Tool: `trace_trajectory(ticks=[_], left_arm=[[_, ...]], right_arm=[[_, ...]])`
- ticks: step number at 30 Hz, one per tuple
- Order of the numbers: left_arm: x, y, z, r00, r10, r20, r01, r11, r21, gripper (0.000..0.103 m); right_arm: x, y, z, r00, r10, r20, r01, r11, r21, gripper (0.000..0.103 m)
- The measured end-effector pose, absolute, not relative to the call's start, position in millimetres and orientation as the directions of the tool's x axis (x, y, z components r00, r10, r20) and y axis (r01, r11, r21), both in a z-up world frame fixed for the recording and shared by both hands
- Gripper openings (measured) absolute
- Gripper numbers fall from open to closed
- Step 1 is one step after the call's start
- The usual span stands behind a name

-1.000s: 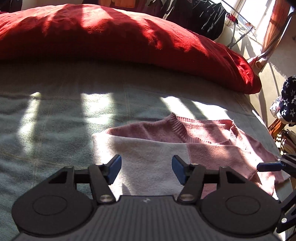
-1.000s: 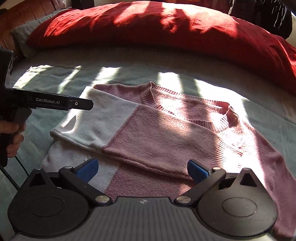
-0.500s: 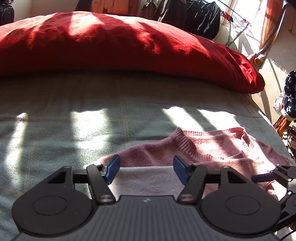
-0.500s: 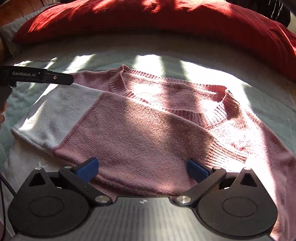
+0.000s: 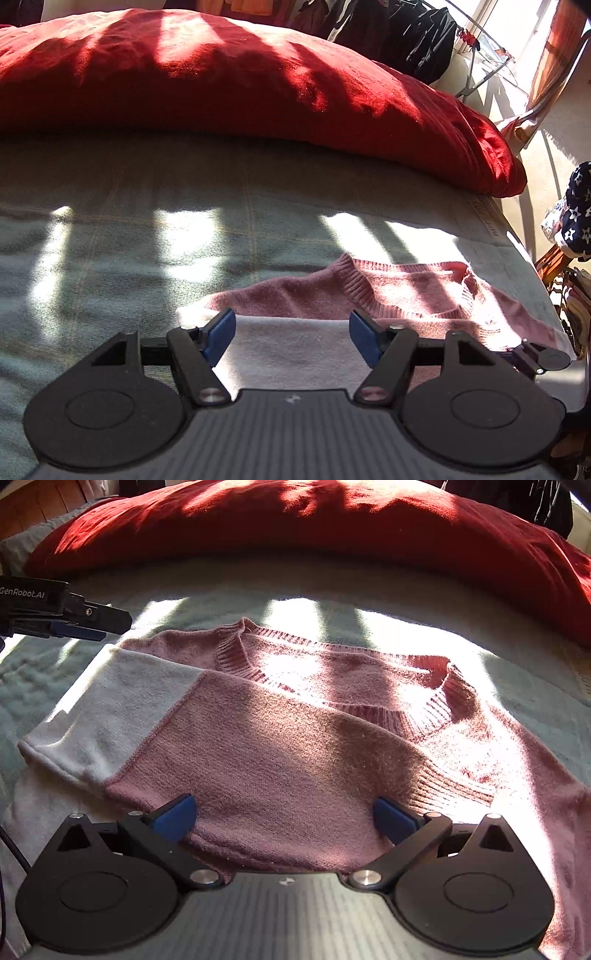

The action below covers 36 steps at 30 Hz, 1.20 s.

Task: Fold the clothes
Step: 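Press the folded sleeve flat with the open left gripper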

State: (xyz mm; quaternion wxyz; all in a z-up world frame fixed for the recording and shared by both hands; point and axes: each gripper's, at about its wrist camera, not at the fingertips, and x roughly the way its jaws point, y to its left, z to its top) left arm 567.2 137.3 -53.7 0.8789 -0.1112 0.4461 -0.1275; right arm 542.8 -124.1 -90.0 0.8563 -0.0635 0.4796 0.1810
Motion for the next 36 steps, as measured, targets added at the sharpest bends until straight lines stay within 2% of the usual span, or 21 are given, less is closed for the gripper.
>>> trace_trajectory(ticks=[6,9,13,16,21,31,36], left_arm=[[521.4,127.8,-74.0,0.486,-0.327,-0.811,0.102,0.942,-0.319,0.071],[508.4,126.3,-88.4,0.482,-0.321,-0.815,0.085,0.943,-0.321,0.071],[505.7,121.9,-71.3,0.505,-0.318,-0.802,0.068,0.941,-0.331,0.071],[495.5,110.2,-61.8,0.496,-0.341,-0.799,0.117,0.937,-0.328,0.071],[470.6,85.6,-72.6,0.425,-0.335,-0.841,0.192,0.941,-0.277,0.072],[432.4,78.9,-76.5,0.379,-0.282,-0.882,0.195,0.955,-0.222,0.075],[410.0,93.2,-76.4,0.359,-0.270,-0.894,0.130,0.962,-0.238,0.075]], right_arm=[[533.2,-124.1,-75.4,0.540,0.247,-0.805,-0.340,0.938,0.059,0.103],[532.6,-122.5,-85.7,0.490,0.221,-0.843,-0.340,0.939,0.049,0.103],[522.1,-123.6,-80.8,0.489,0.200,-0.849,-0.349,0.937,0.020,0.103],[503.0,-132.4,-70.3,0.486,0.225,-0.844,-0.339,0.939,0.055,0.103],[468.3,-142.3,-79.7,0.433,0.214,-0.876,-0.344,0.937,0.059,0.103],[457.2,-145.1,-95.2,0.446,0.172,-0.878,-0.330,0.944,0.017,0.103],[452.2,-146.6,-94.8,0.471,0.175,-0.865,-0.330,0.944,0.012,0.103]])
